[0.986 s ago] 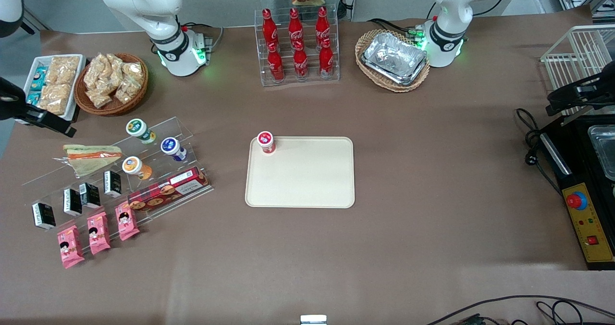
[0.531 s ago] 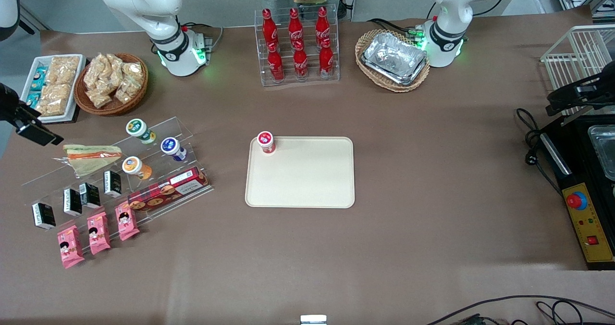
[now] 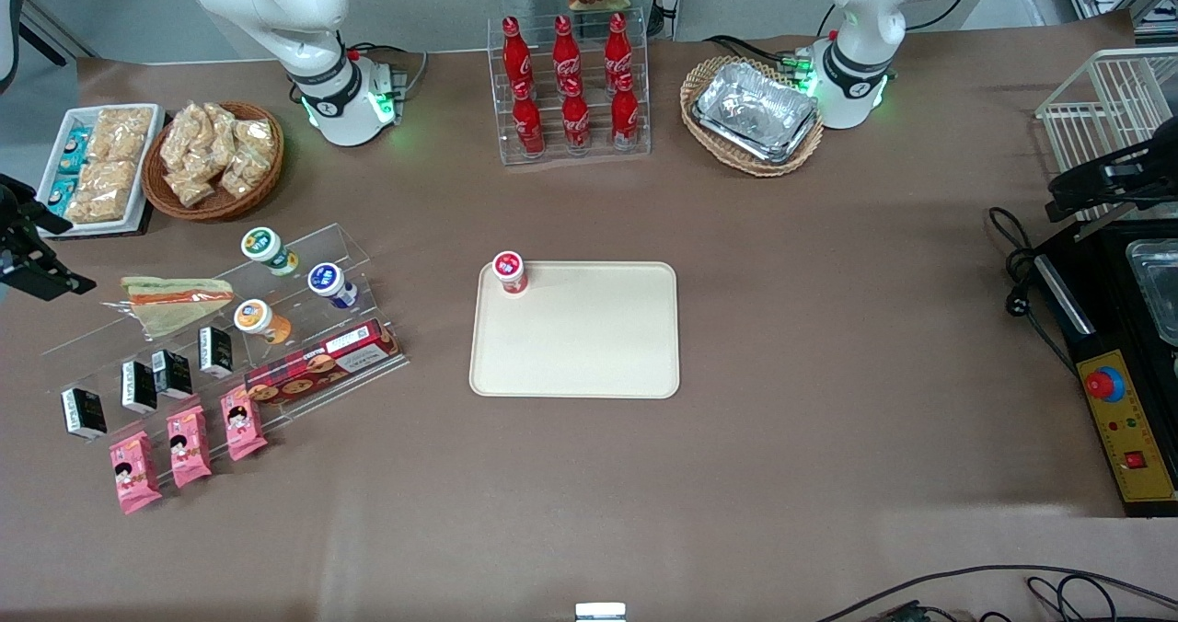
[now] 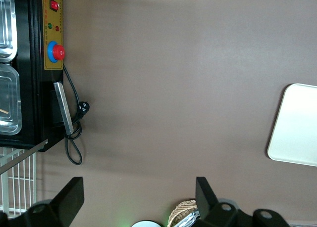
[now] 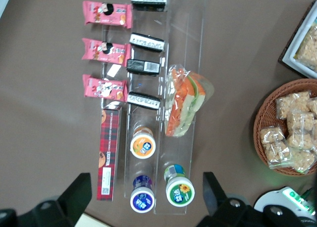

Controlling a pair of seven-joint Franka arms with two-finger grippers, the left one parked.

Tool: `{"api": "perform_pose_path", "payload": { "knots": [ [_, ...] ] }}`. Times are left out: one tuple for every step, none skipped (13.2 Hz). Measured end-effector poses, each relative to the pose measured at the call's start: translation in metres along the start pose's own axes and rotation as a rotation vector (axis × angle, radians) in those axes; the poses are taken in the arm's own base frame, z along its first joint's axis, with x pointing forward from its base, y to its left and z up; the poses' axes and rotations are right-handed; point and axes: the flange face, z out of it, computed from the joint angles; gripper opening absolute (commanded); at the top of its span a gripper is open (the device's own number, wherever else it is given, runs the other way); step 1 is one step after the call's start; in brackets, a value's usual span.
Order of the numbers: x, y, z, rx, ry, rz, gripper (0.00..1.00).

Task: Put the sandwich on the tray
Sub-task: 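Lower the open right gripper over the plastic-wrapped orange sandwich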

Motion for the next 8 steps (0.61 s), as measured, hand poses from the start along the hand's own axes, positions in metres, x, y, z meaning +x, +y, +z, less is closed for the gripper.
{"api": "perform_pose_path", "payload": {
  "knots": [
    [0.006, 0.004, 0.006, -0.002, -0.002, 0.030, 1.00],
    [0.009, 0.006, 0.012, -0.003, -0.004, 0.049, 1.00],
    [0.012, 0.007, 0.019, -0.003, -0.003, 0.061, 1.00],
    [0.014, 0.008, 0.027, 0.001, -0.001, 0.079, 1.00],
    [0.017, 0.009, 0.036, 0.003, 0.001, 0.104, 1.00],
    [0.019, 0.011, 0.045, 0.000, -0.002, 0.128, 1.00],
    [0.021, 0.013, 0.053, -0.005, -0.006, 0.147, 1.00],
    [0.022, 0.016, 0.061, -0.007, -0.008, 0.160, 1.00]
  ]
}}
